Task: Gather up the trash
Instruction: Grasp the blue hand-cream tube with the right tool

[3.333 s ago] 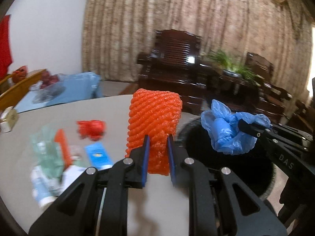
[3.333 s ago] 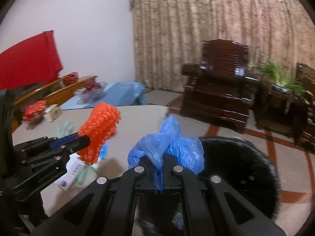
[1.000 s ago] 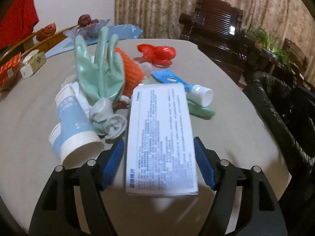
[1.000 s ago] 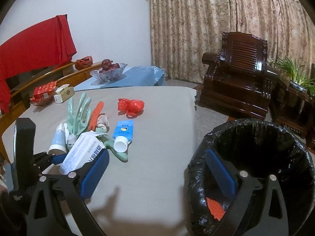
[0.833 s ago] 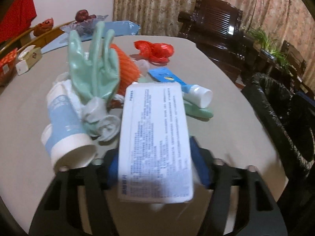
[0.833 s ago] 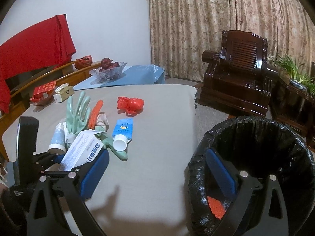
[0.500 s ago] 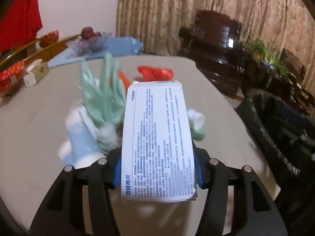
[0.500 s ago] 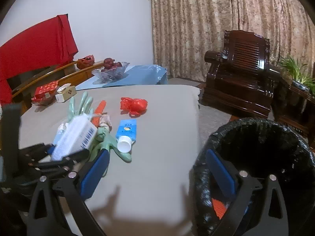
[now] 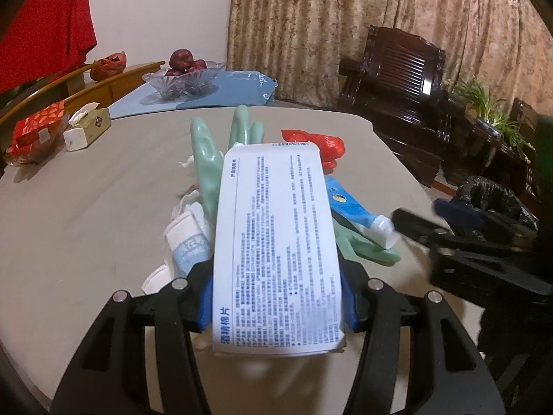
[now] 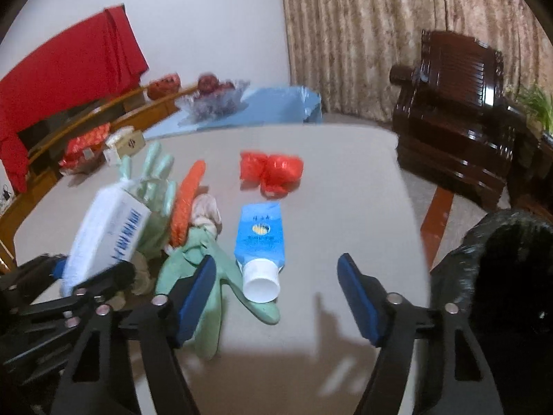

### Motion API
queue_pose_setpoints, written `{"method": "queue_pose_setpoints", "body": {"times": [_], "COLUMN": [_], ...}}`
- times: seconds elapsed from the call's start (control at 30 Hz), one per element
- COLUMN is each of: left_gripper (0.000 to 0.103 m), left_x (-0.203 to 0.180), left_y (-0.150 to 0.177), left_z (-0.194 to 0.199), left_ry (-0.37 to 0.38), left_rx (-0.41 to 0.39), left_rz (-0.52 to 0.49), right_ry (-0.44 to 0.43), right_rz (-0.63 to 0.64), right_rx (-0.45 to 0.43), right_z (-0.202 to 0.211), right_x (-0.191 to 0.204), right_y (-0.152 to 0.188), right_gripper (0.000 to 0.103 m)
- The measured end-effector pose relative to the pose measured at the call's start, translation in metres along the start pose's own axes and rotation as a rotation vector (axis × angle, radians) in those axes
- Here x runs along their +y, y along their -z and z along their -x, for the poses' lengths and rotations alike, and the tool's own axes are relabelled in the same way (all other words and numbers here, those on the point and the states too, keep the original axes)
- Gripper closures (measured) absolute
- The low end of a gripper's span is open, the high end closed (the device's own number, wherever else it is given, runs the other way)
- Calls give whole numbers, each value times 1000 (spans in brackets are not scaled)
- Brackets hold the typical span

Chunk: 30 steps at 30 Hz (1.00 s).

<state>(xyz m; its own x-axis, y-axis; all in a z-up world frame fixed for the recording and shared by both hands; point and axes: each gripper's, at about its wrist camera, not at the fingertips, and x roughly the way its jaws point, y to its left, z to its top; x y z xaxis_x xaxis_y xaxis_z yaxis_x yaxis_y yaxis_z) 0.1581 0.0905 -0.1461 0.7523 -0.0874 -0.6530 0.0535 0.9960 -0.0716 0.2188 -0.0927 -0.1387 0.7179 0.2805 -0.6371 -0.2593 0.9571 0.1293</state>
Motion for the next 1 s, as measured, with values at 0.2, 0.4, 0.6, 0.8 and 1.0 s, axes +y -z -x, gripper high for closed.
{"method": "queue_pose_setpoints", "body": {"times": [0.2, 0.4, 0.6, 0.8, 1.0], "left_gripper": [49, 49, 49, 49, 49], "left_x": [5, 4, 4, 0, -12], "left_y": [0, 0, -1, -2, -8], "left_z": [-2, -3, -4, -3, 1], "left_ry": [5, 12, 11, 12, 30], "left_rx": [1, -1, 2, -1, -14], "left_rz": [5, 6, 7, 2, -15], "right_ry": [-12, -27, -59, -42, -35], "right_rz": [-3, -47, -47, -46, -61], "right_rx": [82, 152, 157, 104, 47], "right_z": [-32, -52, -50, -26, 7], "right_x": [6, 0, 0, -7, -20], "right_y": [0, 3, 3, -2, -5], "right_gripper": [49, 54, 73, 74, 74]}}
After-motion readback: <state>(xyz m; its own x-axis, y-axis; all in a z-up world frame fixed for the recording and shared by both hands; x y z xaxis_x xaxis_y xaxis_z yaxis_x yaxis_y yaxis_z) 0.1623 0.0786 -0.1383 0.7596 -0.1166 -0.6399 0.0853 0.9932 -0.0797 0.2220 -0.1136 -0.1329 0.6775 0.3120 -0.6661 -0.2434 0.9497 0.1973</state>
